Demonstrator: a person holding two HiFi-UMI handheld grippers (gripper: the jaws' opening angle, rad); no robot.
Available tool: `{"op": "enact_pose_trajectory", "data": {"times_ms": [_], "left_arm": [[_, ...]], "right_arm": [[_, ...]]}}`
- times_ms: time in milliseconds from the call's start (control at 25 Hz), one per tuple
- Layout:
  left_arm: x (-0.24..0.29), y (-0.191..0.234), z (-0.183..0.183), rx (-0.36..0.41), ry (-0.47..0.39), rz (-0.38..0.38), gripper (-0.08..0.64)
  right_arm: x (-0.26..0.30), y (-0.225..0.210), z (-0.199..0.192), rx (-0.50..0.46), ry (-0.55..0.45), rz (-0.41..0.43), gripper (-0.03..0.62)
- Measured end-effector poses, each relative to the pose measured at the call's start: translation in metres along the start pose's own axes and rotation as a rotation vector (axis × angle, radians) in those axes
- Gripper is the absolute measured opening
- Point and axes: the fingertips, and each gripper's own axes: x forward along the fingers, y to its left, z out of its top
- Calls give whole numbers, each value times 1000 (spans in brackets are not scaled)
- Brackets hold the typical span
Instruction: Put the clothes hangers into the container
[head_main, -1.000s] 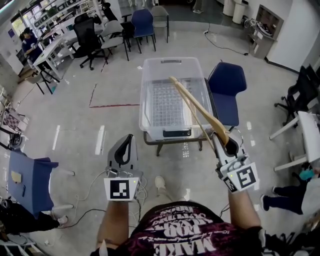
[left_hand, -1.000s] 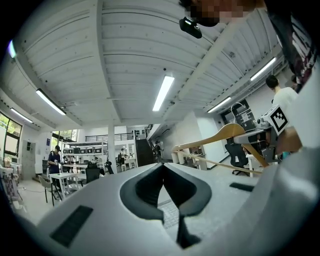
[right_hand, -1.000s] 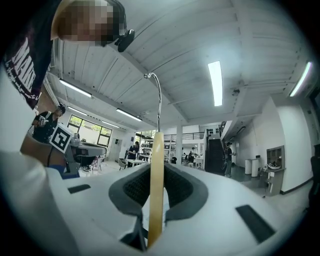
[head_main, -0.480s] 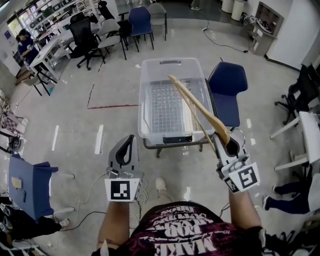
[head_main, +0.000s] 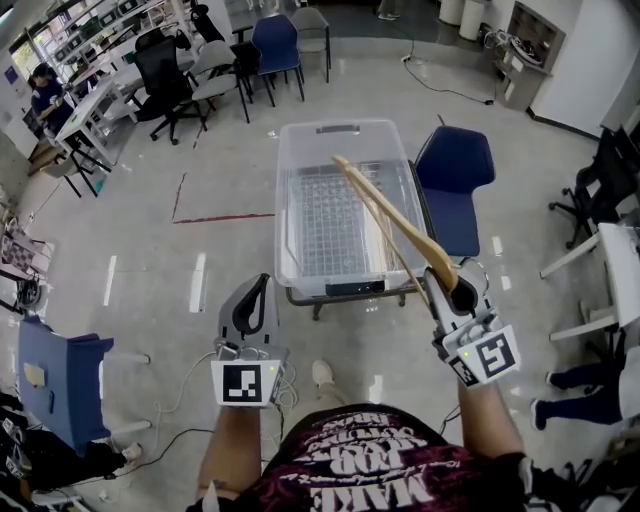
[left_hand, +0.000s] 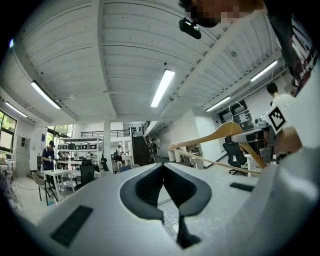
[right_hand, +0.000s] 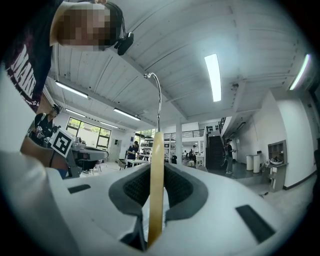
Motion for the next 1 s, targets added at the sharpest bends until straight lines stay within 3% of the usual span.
{"op": "enact_pose_trajectory", "data": {"times_ms": [320,1000], "left_arm": [[19,21,0,-3,0,-13,5],[77,119,-25,-53,-27,-76,5]], "right_arm": [[29,-5,5,7,-4,-7,58],[126,13,4,8,15,-67,58]]}}
